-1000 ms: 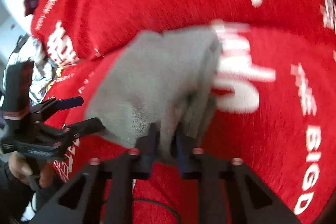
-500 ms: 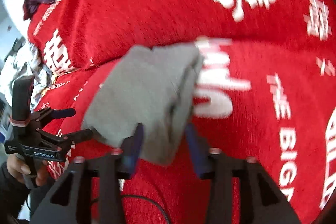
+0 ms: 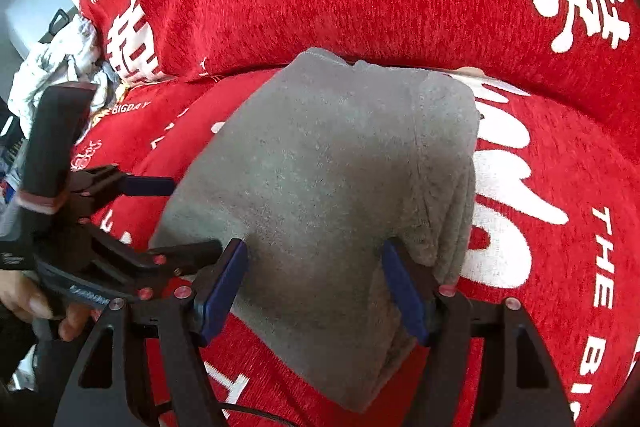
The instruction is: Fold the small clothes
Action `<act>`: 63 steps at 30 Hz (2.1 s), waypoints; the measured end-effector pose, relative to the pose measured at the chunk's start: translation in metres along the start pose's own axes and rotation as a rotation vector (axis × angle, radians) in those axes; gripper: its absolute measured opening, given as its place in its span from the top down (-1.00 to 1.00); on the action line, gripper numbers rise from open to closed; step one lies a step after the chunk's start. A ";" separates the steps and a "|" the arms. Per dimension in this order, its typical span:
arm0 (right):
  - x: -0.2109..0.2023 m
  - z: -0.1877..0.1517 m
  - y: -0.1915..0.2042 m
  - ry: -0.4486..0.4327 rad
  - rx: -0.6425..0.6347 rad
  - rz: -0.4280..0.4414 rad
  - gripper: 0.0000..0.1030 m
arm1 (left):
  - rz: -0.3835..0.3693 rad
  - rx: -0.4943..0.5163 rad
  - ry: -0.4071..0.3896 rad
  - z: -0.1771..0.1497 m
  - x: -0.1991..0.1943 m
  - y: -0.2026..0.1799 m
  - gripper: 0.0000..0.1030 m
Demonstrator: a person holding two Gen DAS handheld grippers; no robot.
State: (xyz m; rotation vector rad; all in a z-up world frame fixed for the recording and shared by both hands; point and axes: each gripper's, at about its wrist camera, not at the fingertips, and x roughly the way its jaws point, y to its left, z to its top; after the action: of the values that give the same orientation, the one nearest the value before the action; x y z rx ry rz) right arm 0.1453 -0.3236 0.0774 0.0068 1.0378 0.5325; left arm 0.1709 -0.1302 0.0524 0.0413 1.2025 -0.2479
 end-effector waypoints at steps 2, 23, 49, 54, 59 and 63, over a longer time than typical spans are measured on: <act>-0.016 0.005 -0.001 -0.051 -0.029 -0.014 -0.43 | 0.001 0.027 -0.036 0.008 -0.008 -0.003 -1.00; 0.070 0.082 -0.060 0.011 -0.004 0.067 -0.42 | -0.138 -0.191 0.104 0.096 0.082 0.043 -1.00; 0.058 0.021 -0.114 -0.004 0.392 0.281 -0.54 | -0.279 -0.226 0.121 0.078 0.078 0.039 -1.00; 0.079 0.043 -0.092 0.012 0.369 0.264 0.13 | -0.250 -0.152 0.091 0.088 0.075 0.008 -0.52; 0.056 0.048 -0.072 -0.038 0.312 0.265 0.37 | -0.300 -0.147 0.050 0.084 0.048 0.017 0.02; 0.031 0.051 -0.044 -0.056 0.253 0.237 0.40 | -0.259 -0.089 0.023 0.073 0.021 0.007 0.06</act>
State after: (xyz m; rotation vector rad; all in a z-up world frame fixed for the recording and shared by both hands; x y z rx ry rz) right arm 0.2176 -0.3368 0.0669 0.3704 1.0497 0.6081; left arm 0.2463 -0.1392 0.0584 -0.1905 1.2401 -0.4211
